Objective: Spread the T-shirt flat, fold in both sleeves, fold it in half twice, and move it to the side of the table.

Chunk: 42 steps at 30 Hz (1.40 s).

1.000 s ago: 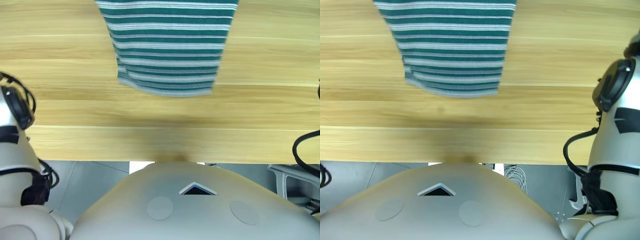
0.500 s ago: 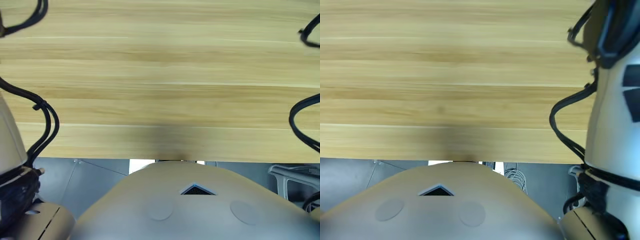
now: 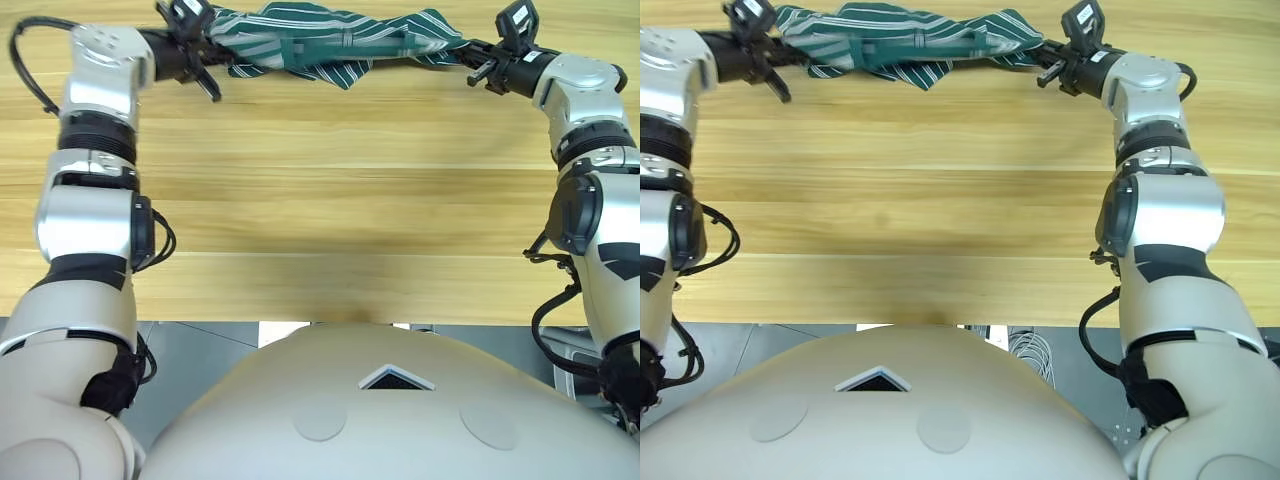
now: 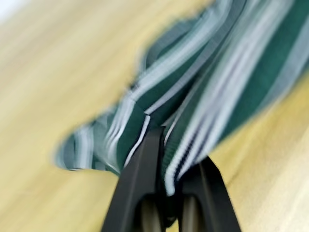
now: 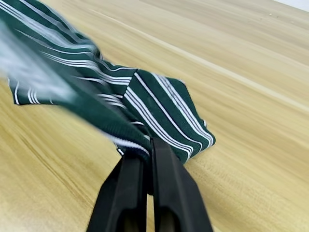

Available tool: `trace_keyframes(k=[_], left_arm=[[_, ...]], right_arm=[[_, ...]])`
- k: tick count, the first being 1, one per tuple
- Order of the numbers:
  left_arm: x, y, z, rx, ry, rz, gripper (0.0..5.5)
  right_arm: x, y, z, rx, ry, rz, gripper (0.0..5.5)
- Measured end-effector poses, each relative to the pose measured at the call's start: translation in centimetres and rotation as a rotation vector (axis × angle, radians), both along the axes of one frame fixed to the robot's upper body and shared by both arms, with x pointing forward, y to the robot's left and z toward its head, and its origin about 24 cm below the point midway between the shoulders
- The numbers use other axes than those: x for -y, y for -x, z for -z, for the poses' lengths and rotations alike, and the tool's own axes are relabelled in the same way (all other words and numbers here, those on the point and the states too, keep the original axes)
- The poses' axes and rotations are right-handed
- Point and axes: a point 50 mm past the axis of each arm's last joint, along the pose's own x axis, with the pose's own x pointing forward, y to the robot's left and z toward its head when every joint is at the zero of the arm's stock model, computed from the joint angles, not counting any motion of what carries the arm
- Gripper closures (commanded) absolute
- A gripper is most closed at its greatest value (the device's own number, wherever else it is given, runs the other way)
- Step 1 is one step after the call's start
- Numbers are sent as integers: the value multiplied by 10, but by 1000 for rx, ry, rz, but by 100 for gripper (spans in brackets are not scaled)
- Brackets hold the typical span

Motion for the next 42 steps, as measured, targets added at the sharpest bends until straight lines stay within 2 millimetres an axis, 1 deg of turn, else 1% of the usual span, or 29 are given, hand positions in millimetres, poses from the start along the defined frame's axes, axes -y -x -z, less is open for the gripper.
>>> trace_keyframes(k=[3,5,7,8,9,11,12,13,14,15,17,18,19,21,22,24,25,26,27,28,29,30,32,33,35,37,38,39,42], left_arm=[[2,13,-23,72,65,21,549],[4,29,-35,101,111,34,549],[7,51,-40,109,158,53,549],[8,63,-36,95,175,60,549],[11,80,-24,54,182,66,549],[13,114,8,-73,197,56,549],[14,131,25,-138,201,50,549],[15,145,37,-186,202,45,549],[15,158,47,-234,202,43,549],[16,173,58,-287,204,38,549],[19,202,76,-391,207,40,549],[24,221,83,-441,215,59,549],[28,232,85,-458,216,82,549],[34,254,85,-496,203,148,549],[34,270,83,-535,161,212,549],[24,294,74,-632,29,349,549],[16,297,67,-669,-12,376,549],[10,290,58,-656,-42,391,549],[10,268,40,-547,-36,406,549],[9,248,23,-445,-18,407,549],[9,221,-1,-300,-1,400,549],[9,201,-17,-201,17,385,549],[7,166,-47,-27,30,341,549],[6,144,-64,73,55,308,549],[5,108,-96,231,121,256,549],[10,67,-127,379,195,171,549],[13,56,-137,419,216,143,549],[19,37,-153,479,240,84,549],[31,-7,-189,598,251,-138,549]], right_arm=[[4,6,3,-8,-11,-54,550],[5,15,6,-4,-35,-170,550],[8,29,9,7,-52,-324,550],[11,38,11,15,-54,-397,550],[16,52,15,20,-45,-490,550],[24,83,26,4,-43,-599,550],[27,98,28,7,-68,-619,550],[30,110,27,14,-87,-629,550],[33,119,23,26,-118,-631,550],[35,129,15,51,-162,-635,550],[39,143,-4,93,-219,-649,550],[39,153,-20,117,-229,-685,550],[37,159,-29,121,-215,-722,550],[30,173,-45,95,-135,-828,550],[24,185,-55,52,-72,-906,550],[15,204,-73,-12,8,-1032,550],[11,209,-79,-15,-10,-1056,550],[7,212,-81,-18,-49,-1066,550],[3,212,-84,-10,-87,-1073,550],[2,205,-89,17,-113,-1050,550],[1,191,-99,83,-128,-1008,550],[3,175,-109,151,-126,-954,550],[4,148,-128,276,-117,-871,550],[3,129,-141,358,-122,-822,550],[-1,95,-164,483,-132,-716,550],[-13,56,-187,576,-145,-567,550],[-18,44,-195,603,-147,-523,550],[-26,26,-209,638,-141,-435,550],[-45,-14,-237,694,-108,-175,550]])
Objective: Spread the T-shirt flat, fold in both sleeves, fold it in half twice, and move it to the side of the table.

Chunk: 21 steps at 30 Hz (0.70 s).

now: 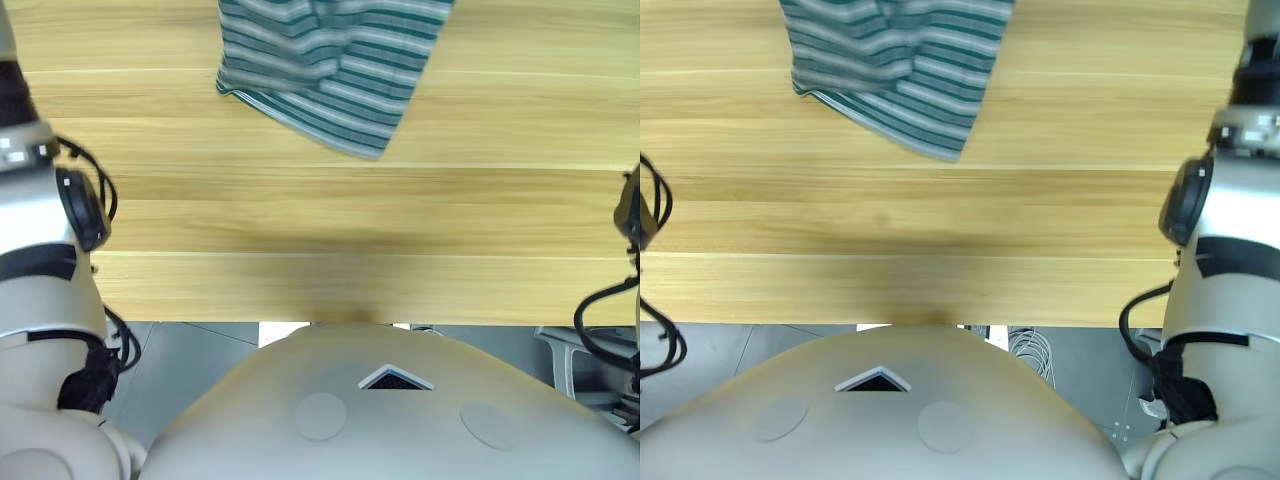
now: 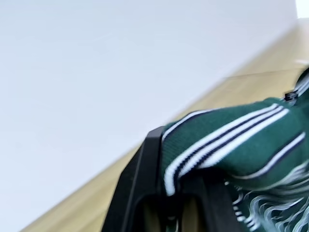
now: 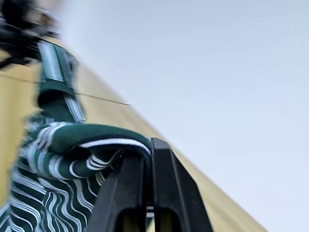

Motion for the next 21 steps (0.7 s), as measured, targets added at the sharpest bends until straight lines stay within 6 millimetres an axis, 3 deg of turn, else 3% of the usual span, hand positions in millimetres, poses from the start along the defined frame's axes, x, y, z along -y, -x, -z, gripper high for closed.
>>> trace_keyframes(k=[4,7,9,10,11,13,15,17,19,20,21], left_arm=[[15,-28,-46,107,11,-283,549],[13,-30,-85,221,-17,-494,549],[6,-27,-101,281,-56,-598,549],[6,-29,-97,275,-65,-594,549],[9,-36,-80,242,-90,-561,549],[14,-53,-18,87,-185,-479,549],[20,-59,78,-155,-277,-344,549],[20,-35,192,-446,-333,-187,549],[7,16,282,-623,-265,-97,549],[5,33,292,-564,-199,-71,549],[3,47,300,-527,-151,-62,549]], right_arm=[[-21,-25,-43,69,-54,263,550],[-34,-29,-77,142,-55,403,550],[-41,-32,-78,159,16,446,550],[-42,-37,-64,122,47,425,550],[-40,-42,-38,63,104,385,550],[-33,-49,30,-99,190,295,550],[-23,-41,110,-295,244,184,550],[-7,-15,194,-513,260,86,550],[11,26,262,-671,217,15,550],[19,50,289,-701,147,2,550],[21,63,297,-671,94,-8,550]])
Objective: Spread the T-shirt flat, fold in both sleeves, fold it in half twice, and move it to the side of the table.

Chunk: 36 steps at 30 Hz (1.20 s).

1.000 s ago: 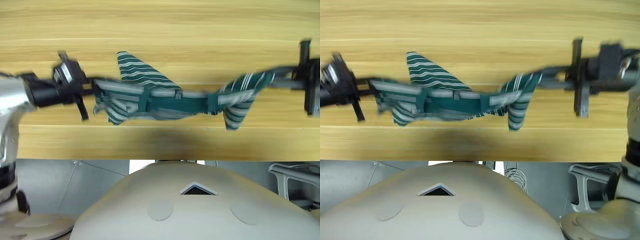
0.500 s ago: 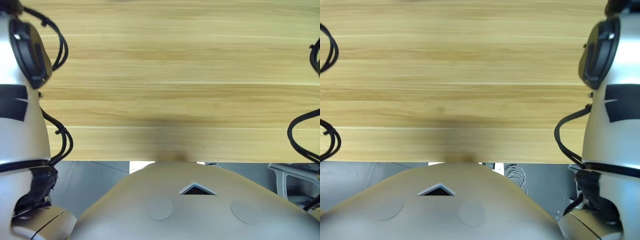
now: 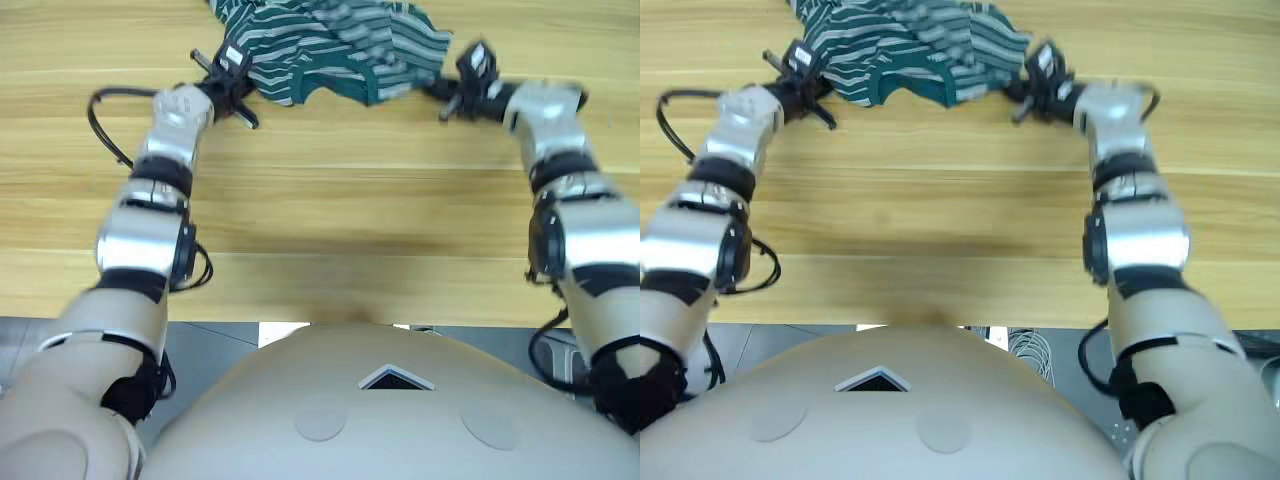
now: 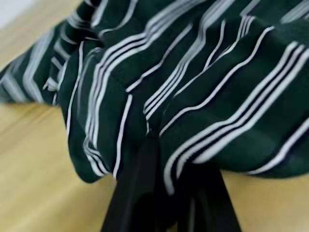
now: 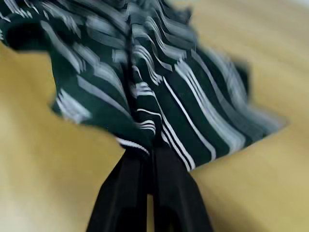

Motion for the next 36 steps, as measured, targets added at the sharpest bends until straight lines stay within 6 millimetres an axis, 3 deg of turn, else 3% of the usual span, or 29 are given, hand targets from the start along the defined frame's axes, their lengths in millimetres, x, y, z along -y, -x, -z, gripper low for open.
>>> trace_keyframes(k=[4,6,10,12,16,19,23,24,29,36], left_arm=[[3,84,23,187,198,-11,549],[5,137,28,203,250,-16,549],[-7,218,22,63,269,26,549],[-13,240,17,-50,240,109,549],[-19,255,10,-171,190,219,549],[-23,255,7,-189,159,262,549],[-24,251,5,-184,125,295,550],[-25,250,5,-185,116,304,521],[-34,240,1,-184,65,331,439],[-60,226,-12,-249,-9,317,307]], right_arm=[[8,64,20,150,-149,-21,550],[18,93,25,160,-167,-41,550],[41,134,24,114,-88,-150,550],[44,154,20,62,-49,-260,550],[40,190,9,-80,-12,-432,550],[36,204,2,-170,-1,-496,550],[25,219,-3,-293,-61,-541,476],[24,224,-3,-330,-88,-540,462],[22,225,-3,-373,-116,-522,372],[34,201,-8,-303,-31,-469,234]])
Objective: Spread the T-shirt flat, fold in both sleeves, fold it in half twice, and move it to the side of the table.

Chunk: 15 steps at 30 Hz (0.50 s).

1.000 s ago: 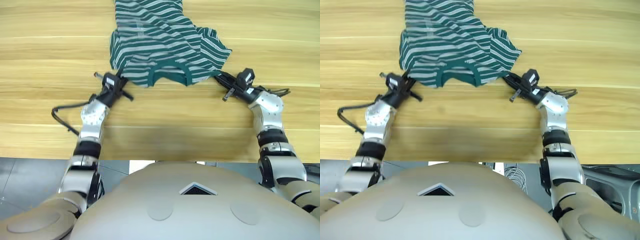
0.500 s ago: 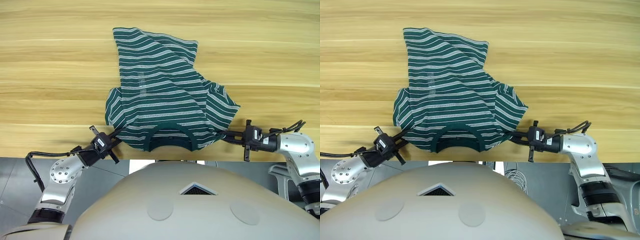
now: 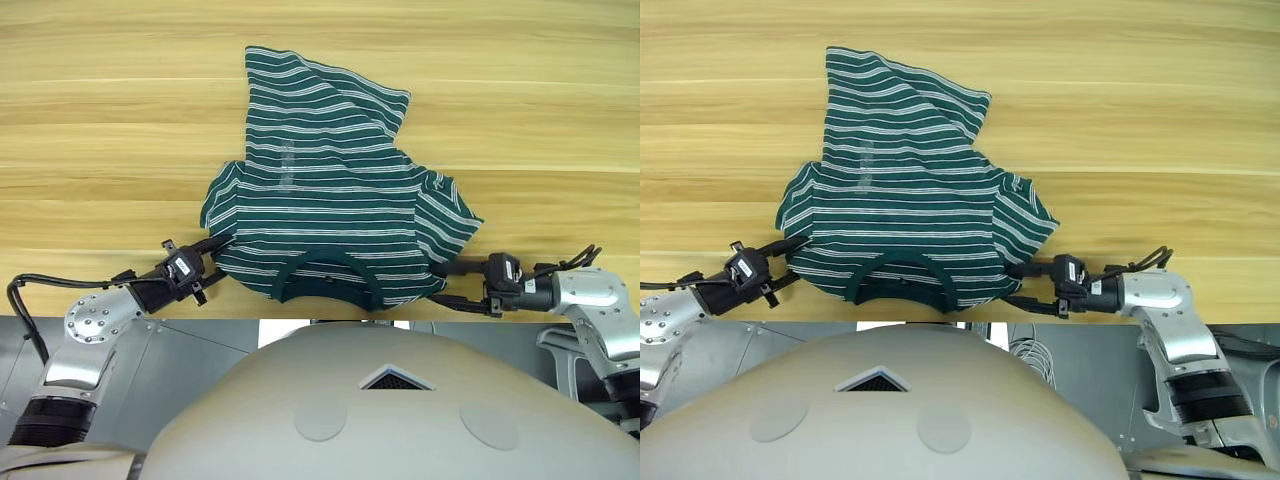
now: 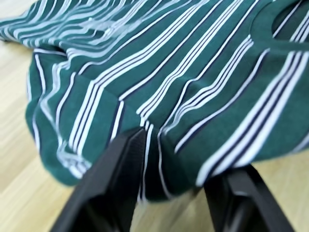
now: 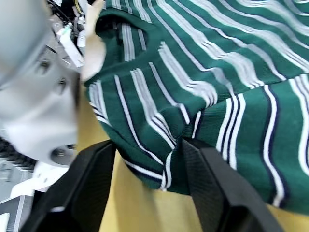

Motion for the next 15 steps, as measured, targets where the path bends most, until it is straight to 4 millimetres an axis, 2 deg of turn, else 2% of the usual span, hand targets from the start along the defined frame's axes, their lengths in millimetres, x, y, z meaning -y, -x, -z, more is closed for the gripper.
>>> trace_keyframes(k=[3,7,8,13,15], left_arm=[[-3,4,-5,-60,-13,49,260],[-7,22,-11,-193,28,147,194],[-11,24,-15,-223,36,163,194],[-32,13,-43,-251,26,212,194],[-43,0,-66,-176,-21,212,194]], right_arm=[[6,-7,-3,39,28,24,183],[14,-5,-7,19,-3,46,176],[17,-4,-10,0,-44,58,176],[23,-2,-25,-13,-197,70,176],[27,-4,-32,-5,-271,88,176]])
